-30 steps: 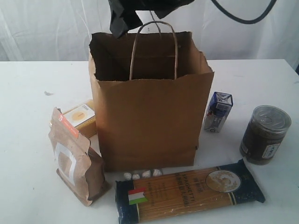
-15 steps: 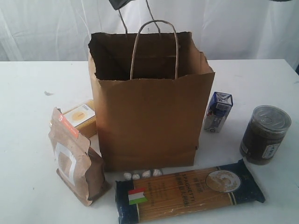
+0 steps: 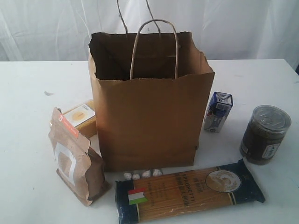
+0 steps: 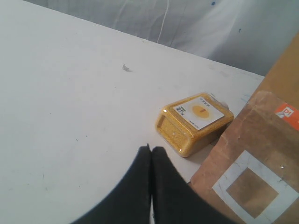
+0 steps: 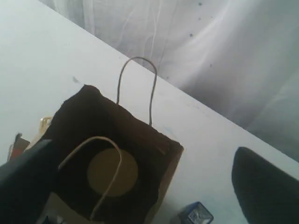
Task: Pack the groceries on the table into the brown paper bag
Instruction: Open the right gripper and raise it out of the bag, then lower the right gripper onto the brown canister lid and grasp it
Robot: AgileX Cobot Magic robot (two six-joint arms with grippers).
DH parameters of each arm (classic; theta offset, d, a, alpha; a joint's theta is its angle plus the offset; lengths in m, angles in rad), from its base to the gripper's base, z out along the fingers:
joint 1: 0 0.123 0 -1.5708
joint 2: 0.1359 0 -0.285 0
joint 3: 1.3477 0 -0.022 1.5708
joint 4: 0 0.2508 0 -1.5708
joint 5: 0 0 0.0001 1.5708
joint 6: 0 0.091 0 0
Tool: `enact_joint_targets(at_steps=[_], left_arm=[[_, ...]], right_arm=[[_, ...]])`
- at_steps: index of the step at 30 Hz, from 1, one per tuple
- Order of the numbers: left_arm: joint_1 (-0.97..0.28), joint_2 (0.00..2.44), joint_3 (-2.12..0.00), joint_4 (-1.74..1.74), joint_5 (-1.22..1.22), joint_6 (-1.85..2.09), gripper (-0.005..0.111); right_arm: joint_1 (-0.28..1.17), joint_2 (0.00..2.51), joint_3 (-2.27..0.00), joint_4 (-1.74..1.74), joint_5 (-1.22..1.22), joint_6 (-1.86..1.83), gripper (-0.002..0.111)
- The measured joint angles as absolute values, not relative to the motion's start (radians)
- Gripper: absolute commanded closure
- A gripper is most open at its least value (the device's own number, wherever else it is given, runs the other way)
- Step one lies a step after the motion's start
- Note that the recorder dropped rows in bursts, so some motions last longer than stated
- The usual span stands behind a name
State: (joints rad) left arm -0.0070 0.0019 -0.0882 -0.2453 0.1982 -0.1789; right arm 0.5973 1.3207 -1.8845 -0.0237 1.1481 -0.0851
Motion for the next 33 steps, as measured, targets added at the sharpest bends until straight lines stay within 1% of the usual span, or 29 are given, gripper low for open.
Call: enact_joint_targets(at_steps=[5, 6, 8, 10, 17, 18, 19, 20, 22, 24, 25, 30, 33], left_arm=[[-0.007, 0.002, -0.088, -0.245, 0.198, -0.179, 0.106], [-0.007, 0.002, -0.088, -0.245, 0.198, -0.179, 0.106], [-0.007, 0.002, -0.088, -0.245, 0.198, -0.179, 0.106], [-0.007, 0.002, -0.088, -0.245, 0.198, -0.179, 0.106], [-0.007, 0.002, -0.088, -0.245, 0.198, -0.179, 0.106], [-0.007, 0.002, -0.088, -0.245, 0.198, -0.179, 0.106], [-0.007, 0.002, -0.088, -0.245, 0.198, -0.179, 0.106], [-0.007, 0.002, -0.088, -0.245, 0.198, -0.179, 0.106], [-0.007, 0.002, -0.088, -0.245, 0.198, -0.179, 0.106], [-0.007, 0.002, -0.088, -0.245, 0.198, -0.179, 0.106], [-0.007, 0.002, -0.088, -0.245, 0.198, -0.179, 0.106], [-0.007, 0.002, -0.088, -0.245, 0.198, -0.179, 0.106], [-0.007, 0.002, -0.088, -0.245, 0.198, -0.179, 0.106]], right_arm=[[0.597, 1.189, -1.737, -0.11, 1.156, -0.013, 0.057], [0.597, 1.16, -1.702, -0.137, 1.161, 0.009, 0.062], [0.597, 1.102, -1.636, -0.183, 1.173, 0.064, 0.068], [0.597, 1.05, -1.555, -0.229, 1.193, 0.11, 0.07], [0.597, 0.953, -1.284, -0.278, 1.225, 0.154, 0.069], [0.597, 0.949, -1.261, -0.278, 1.225, 0.155, 0.068], [0.597, 0.948, -1.235, -0.278, 1.225, 0.157, 0.064], [0.597, 0.948, -1.213, -0.278, 1.225, 0.159, 0.056], [0.597, 0.948, -1.178, -0.278, 1.225, 0.176, 0.037], [0.578, 0.948, -1.155, -0.276, 1.225, 0.192, 0.023], [0.564, 0.948, -1.147, -0.276, 1.225, 0.198, 0.019], [0.457, 0.972, -1.117, -0.276, 1.223, 0.2, 0.018], [0.363, 1.015, -1.113, -0.249, 1.213, 0.17, 0.018]])
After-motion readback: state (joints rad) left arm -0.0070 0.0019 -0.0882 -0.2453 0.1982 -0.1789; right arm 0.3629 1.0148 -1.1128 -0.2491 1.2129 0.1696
